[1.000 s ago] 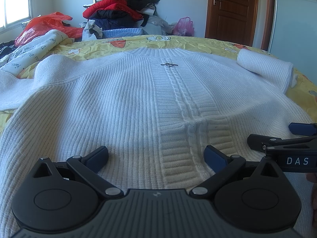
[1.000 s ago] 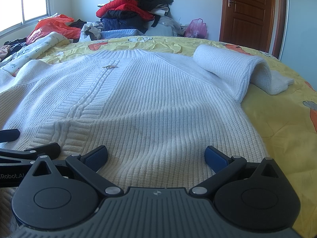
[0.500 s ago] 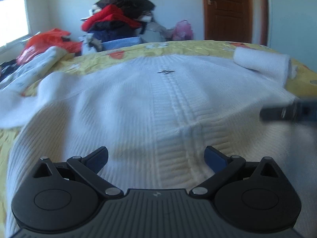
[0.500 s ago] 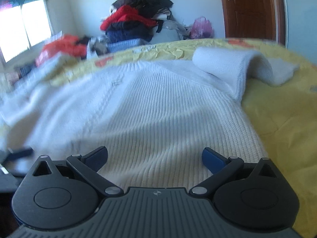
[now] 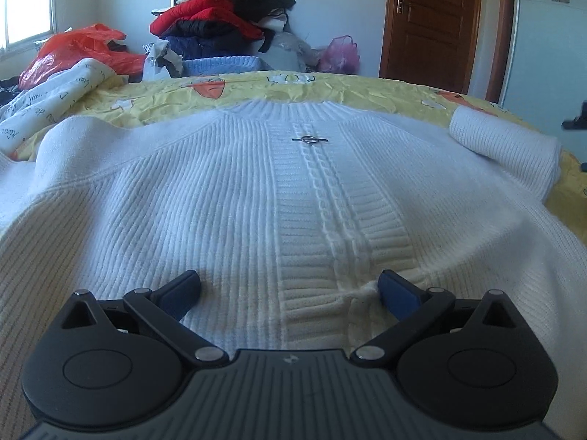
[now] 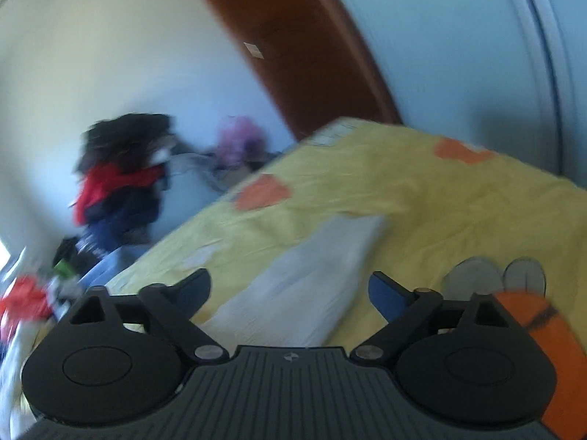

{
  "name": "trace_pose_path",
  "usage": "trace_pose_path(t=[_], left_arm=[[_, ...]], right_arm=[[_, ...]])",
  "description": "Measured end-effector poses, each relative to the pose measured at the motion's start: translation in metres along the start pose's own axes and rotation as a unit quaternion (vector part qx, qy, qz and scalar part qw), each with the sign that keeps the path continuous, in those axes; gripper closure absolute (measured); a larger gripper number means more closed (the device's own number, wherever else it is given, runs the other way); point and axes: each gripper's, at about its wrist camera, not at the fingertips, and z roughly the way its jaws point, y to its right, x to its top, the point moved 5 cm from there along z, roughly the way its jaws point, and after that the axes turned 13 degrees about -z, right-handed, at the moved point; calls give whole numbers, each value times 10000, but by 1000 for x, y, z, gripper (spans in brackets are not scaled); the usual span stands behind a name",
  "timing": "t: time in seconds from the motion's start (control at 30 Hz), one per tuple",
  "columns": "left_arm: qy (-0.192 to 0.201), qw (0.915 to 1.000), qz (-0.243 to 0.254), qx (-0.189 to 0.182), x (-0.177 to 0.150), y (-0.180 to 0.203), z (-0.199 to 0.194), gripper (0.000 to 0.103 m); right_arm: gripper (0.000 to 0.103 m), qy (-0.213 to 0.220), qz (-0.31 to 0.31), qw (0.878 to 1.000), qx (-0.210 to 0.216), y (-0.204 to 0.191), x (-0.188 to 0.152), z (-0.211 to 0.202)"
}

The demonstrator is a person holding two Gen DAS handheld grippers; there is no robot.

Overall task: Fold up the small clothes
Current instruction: 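Grasp the rolled white sleeve cuff with the right gripper, then lift the sleeve and lay it across the cardigan body, open right gripper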

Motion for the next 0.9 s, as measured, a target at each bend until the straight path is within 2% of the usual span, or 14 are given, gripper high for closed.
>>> trace_pose_path(t=[0.07, 0.17, 0.23, 0.27, 0.3, 0.33, 0.37, 0.5, 0.6, 0.7, 0.77, 0.9], left_arm=[[0, 10000, -2, -4, 0, 0, 0, 0], [-2, 10000, 0, 1, 0, 0, 0, 0], [-1, 10000, 1, 3, 0, -1, 0, 0], [0, 10000, -1, 0, 0, -1, 0, 0], [0, 10000, -1, -1, 0, -1, 0, 0], [-1, 10000, -1, 0, 0, -1, 0, 0], [-2, 10000, -1, 0, 0, -1, 0, 0], [-2, 10000, -15, -18, 0, -1, 0, 0], [-2, 10000, -36, -35, 0, 0, 0, 0], [-2, 10000, -59, -58, 1, -1, 0, 0], [3, 9999, -106, -100, 1, -2, 0, 0], [27, 9994, -253, -244, 2, -6, -3, 0]], right_arm=[[29, -170, 302, 9994, -43, 19, 2, 26], [29, -415, 872, 9953, -8, 35, -4, 62], [30, -251, 1025, 9944, 89, 40, -8, 67], [37, -197, 1002, 9947, 108, 39, -9, 72], [49, -200, 931, 9954, 98, 38, -10, 78], [73, -255, 844, 9961, 45, 35, -12, 82], [88, -389, 716, 9966, -81, 33, -15, 88], [88, -299, 643, 9975, -57, 26, -18, 89], [88, 60, 649, 9975, 287, 6, -4, 66], [89, 417, 252, 9940, 980, -48, 14, 29], [89, 536, -152, 9867, 1525, -96, 12, 3], [89, 484, -903, 9609, 2573, -197, -29, -36]])
